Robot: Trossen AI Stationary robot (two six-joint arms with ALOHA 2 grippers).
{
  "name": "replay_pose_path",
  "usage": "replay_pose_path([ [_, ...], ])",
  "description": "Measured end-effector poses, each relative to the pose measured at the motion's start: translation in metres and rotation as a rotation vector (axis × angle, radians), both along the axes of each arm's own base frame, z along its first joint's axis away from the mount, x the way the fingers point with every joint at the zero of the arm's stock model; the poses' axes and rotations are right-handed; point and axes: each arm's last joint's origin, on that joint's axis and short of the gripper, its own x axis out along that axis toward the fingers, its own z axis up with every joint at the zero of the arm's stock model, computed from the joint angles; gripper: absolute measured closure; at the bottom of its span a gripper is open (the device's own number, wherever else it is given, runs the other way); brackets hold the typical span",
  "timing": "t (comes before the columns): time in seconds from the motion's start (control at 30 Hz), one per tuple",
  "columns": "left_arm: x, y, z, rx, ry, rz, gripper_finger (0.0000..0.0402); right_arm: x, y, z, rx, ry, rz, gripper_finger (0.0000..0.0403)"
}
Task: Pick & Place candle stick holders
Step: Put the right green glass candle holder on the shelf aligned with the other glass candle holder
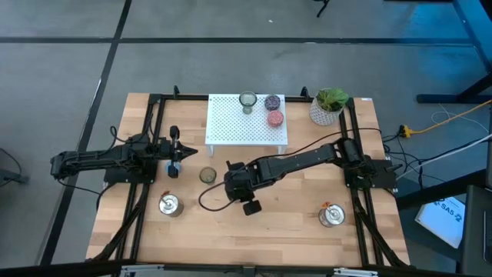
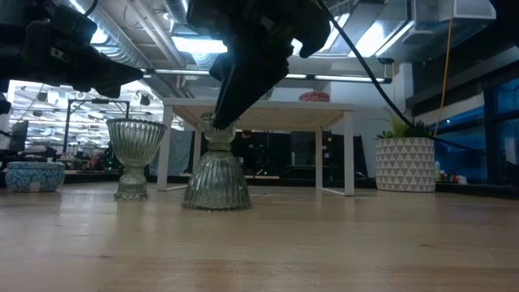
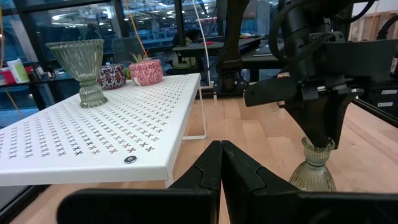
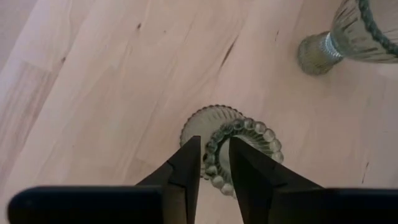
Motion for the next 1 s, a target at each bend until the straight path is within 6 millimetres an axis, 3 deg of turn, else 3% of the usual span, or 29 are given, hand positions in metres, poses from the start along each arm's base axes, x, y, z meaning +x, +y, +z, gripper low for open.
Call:
replay_pose_path([
  [0.33,0.000,0.000,0.000,0.000,0.000,0.000,0.0400,-0.007,-0.002,0.005,-0.011,0.046,-0.026,0.0372],
  [0.53,0.000,0.000,0.000,0.000,0.000,0.000,0.0400,-0.029,-0.002,0.028,0.034,0.139,-0.005,0.0388],
  [0.7,0.000,0.000,0.000,0.000,0.000,0.000,0.0400,-0.046,-0.007,0.072,0.069,0.049,-0.022,0.0389],
  [1.0,0.000,0.000,0.000,0.000,0.000,0.000,0.0400,-0.052,0.001,0.076,0.064,0.056,0.002,0.0389],
])
